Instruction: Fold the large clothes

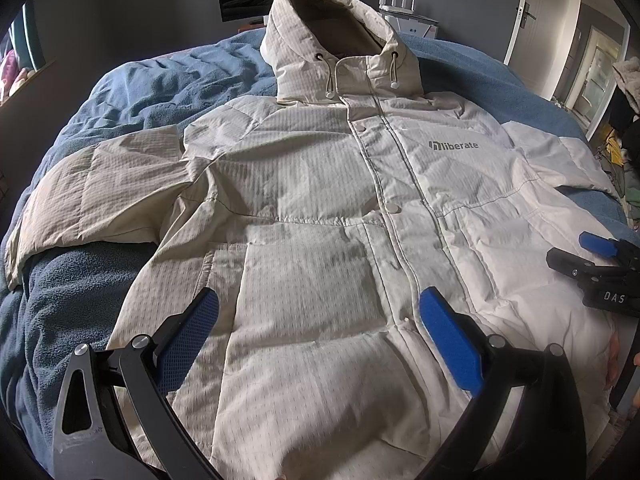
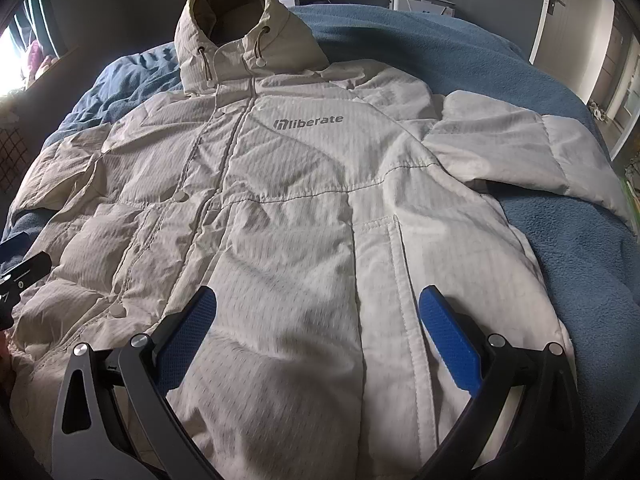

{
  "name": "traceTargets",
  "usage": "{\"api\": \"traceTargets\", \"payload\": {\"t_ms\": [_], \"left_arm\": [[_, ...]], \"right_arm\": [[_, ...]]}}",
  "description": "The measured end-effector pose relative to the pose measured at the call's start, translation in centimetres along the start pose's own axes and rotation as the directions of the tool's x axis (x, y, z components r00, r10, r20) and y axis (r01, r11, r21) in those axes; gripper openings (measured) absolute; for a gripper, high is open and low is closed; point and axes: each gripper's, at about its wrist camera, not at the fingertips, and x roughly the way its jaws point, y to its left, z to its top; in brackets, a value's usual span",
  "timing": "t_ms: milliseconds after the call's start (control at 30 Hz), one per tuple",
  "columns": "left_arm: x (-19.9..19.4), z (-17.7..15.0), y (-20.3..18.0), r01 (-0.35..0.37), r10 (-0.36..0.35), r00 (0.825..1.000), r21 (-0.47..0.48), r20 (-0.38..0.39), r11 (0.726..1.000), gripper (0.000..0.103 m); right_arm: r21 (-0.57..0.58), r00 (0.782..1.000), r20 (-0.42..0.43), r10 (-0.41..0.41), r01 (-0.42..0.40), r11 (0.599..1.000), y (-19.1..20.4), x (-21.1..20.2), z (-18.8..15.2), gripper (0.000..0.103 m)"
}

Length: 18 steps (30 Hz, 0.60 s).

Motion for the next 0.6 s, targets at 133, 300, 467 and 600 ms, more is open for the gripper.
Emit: {"api": "traceTargets", "payload": {"t_ms": [133, 300, 467, 600], "left_arm": [[0.1, -0.1, -0.1, 0.0, 0.0, 1.0, -0.001, -0.002, 1.0, 0.097], [0.1, -0.1, -0.1, 0.0, 0.0, 1.0, -0.001, -0.002, 1.0, 0.097], [-0.4, 0.0, -0.2, 0.0, 0.0, 1.0, 0.001, 0.012, 1.0, 0.097], [-2.5, 1.6, 0.0, -0.009, 0.009, 0.995, -0.003, 0.099, 1.0, 0.097]], "right_arm": [[0.0, 1.0, -0.001, 0.002, -0.002, 1.0, 0.0, 0.0, 0.0, 0.097], [0.005, 1.0, 0.004, 0.003, -0.003, 1.0, 0.0, -0.1, -0.1, 0.097], [0.02, 0.998, 0.055, 0.015, -0.016, 1.0, -0.5, -2.0, 0.4, 0.097], [0.036, 0.981, 0.191, -0.039, 0.033, 0.999, -1.7, -5.6, 2.3, 0.097]]}}
